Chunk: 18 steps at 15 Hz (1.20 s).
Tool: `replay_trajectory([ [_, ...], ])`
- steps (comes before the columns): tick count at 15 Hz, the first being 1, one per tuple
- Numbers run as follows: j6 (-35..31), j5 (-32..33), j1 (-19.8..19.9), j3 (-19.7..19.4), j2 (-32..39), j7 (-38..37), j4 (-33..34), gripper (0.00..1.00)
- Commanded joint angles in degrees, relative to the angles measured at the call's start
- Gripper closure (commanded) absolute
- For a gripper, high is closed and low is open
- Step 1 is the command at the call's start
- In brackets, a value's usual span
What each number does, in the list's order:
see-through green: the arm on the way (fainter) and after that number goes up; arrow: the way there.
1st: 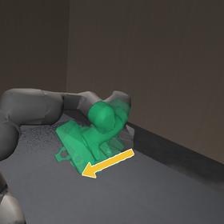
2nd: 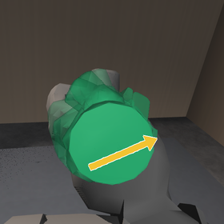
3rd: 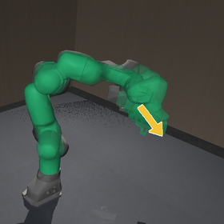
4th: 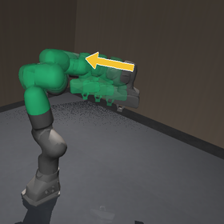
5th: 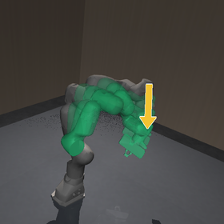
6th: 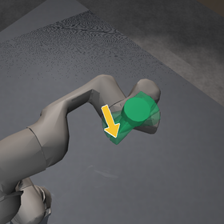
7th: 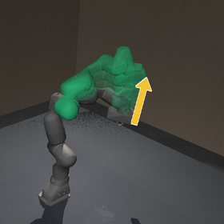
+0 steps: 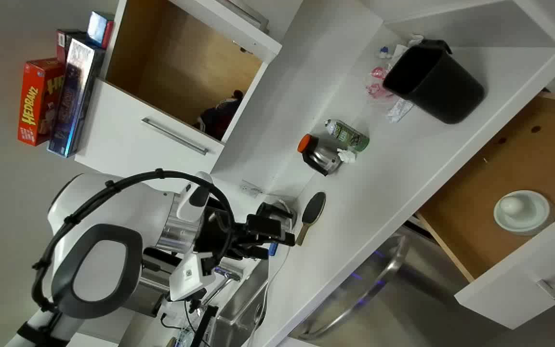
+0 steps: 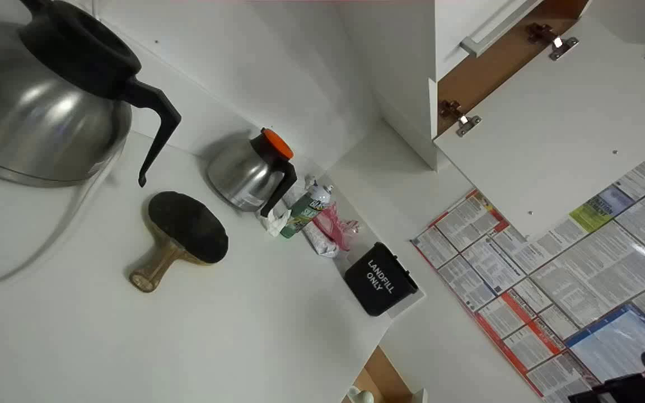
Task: Put the crumpled paper in the bin
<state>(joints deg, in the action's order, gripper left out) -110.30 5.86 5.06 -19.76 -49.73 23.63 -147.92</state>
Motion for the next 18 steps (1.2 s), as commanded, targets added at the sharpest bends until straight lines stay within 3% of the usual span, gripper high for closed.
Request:
replay_trajectory([
  [1, 0.11, -0.36, 0.42, 0.35, 0.16, 0.28, 0.12, 0.0],
  [6, -1.96, -0.45, -0.14, 0.0, 1.16, 0.74, 0.3, 0.0],
  [14, -35.56, -1.25, -3.91, -0.98, 18.32, 2.03, 3.09, 0.0],
  [18, -42.91, -5.96, -8.39, -0.85, 25.11, 3.3, 4.46, 0.0],
])
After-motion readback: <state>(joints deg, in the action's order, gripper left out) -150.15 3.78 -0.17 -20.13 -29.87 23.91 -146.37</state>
